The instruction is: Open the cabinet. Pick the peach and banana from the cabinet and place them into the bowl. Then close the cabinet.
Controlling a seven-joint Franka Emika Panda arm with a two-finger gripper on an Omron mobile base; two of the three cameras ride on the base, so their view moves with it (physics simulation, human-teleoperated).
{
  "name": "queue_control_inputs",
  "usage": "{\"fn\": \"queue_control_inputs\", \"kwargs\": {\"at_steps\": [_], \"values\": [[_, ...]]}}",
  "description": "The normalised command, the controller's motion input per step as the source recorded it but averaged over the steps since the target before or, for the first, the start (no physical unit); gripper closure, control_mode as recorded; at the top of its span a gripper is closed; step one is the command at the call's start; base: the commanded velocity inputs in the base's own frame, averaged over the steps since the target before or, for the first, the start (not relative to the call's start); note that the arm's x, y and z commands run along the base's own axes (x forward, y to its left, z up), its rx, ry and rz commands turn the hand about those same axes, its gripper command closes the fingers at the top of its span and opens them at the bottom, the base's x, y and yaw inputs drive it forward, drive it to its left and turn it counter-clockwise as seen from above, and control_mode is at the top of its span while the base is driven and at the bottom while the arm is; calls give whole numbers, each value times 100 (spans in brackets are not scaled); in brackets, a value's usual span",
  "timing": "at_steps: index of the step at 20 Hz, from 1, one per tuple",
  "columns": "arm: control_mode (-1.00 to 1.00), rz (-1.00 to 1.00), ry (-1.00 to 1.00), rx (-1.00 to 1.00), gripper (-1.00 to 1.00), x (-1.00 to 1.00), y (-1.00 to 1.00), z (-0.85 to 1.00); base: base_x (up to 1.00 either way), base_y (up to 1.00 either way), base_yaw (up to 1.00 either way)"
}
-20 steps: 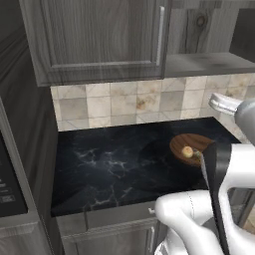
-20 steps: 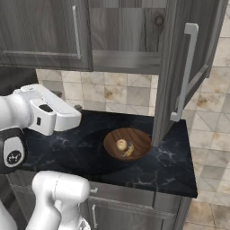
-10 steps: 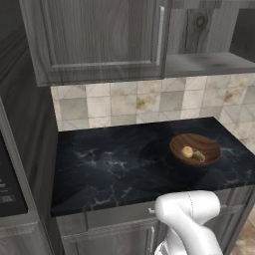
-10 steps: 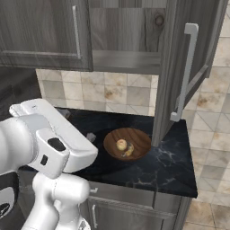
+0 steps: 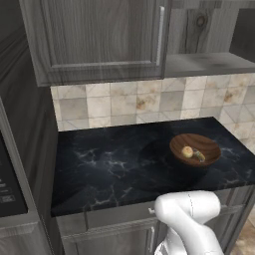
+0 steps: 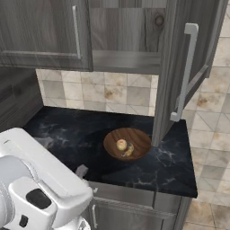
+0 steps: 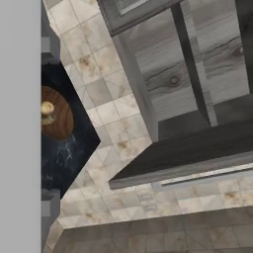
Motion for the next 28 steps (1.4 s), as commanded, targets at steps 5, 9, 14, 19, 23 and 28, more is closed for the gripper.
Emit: {"fn": "queue_control_inputs", "kwargs": {"at_steps": [5, 9, 14, 19, 23, 28], "values": [[-100, 6, 2, 1, -100, -5, -60, 0, 0, 0, 0], [-100, 14, 0, 2, -100, 46, -65, 0, 0, 0, 0], [-100, 17, -3, 0, -100, 44, -54, 0, 0, 0, 0], [-100, 24, -16, 0, -100, 31, -56, -5, 0, 0, 0], [-100, 22, -20, 0, -100, 48, -37, -18, 0, 0, 0], [-100, 21, -17, 1, -100, 79, -25, -26, 0, 0, 0]]}}
